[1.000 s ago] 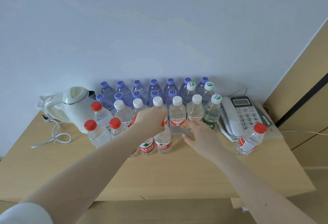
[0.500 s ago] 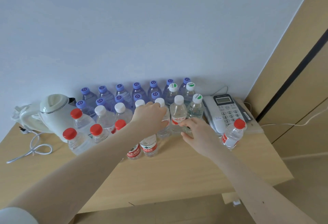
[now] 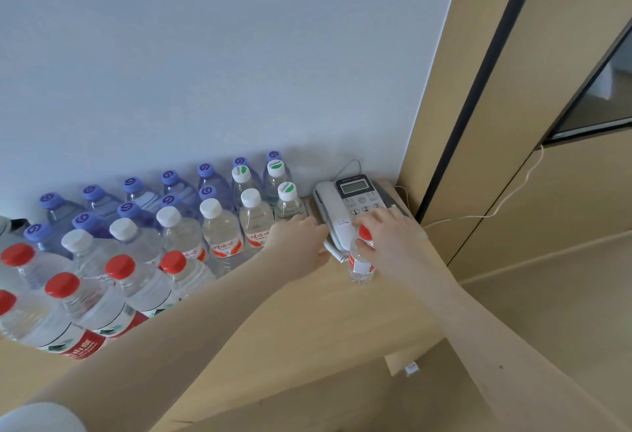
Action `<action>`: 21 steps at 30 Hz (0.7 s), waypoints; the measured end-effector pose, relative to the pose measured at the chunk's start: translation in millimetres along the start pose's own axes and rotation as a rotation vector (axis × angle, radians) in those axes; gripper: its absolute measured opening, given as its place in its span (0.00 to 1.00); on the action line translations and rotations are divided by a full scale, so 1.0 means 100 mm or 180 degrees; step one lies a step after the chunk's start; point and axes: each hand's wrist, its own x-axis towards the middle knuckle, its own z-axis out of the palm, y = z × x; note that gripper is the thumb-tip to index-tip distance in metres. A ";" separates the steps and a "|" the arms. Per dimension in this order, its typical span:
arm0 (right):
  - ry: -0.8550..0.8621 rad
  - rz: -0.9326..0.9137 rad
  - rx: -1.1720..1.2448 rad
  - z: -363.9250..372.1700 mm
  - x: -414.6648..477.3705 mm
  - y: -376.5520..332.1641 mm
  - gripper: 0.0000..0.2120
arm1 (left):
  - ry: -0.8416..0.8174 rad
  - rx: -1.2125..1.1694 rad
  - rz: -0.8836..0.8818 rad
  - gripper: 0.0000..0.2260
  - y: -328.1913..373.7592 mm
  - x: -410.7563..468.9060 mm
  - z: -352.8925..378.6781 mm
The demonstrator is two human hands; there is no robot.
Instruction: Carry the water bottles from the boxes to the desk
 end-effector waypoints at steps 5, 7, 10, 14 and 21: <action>-0.0053 0.0088 -0.0043 0.05 0.02 0.12 0.19 | -0.0115 0.0031 -0.0017 0.16 0.08 0.04 0.04; -0.0138 0.0128 0.0127 0.10 0.06 0.14 0.21 | -0.0158 0.0003 -0.0064 0.16 0.07 0.05 0.05; -0.0319 0.0126 0.0403 0.16 0.11 0.15 0.21 | -0.0205 -0.0036 -0.0126 0.17 0.05 0.04 0.06; -0.0433 0.0274 0.0647 0.18 0.18 0.11 0.17 | -0.0220 0.0016 -0.0166 0.16 0.00 -0.01 0.06; -0.0496 0.0129 0.0817 0.20 0.21 -0.15 0.13 | 0.0075 -0.0098 -0.0354 0.17 -0.31 -0.26 0.02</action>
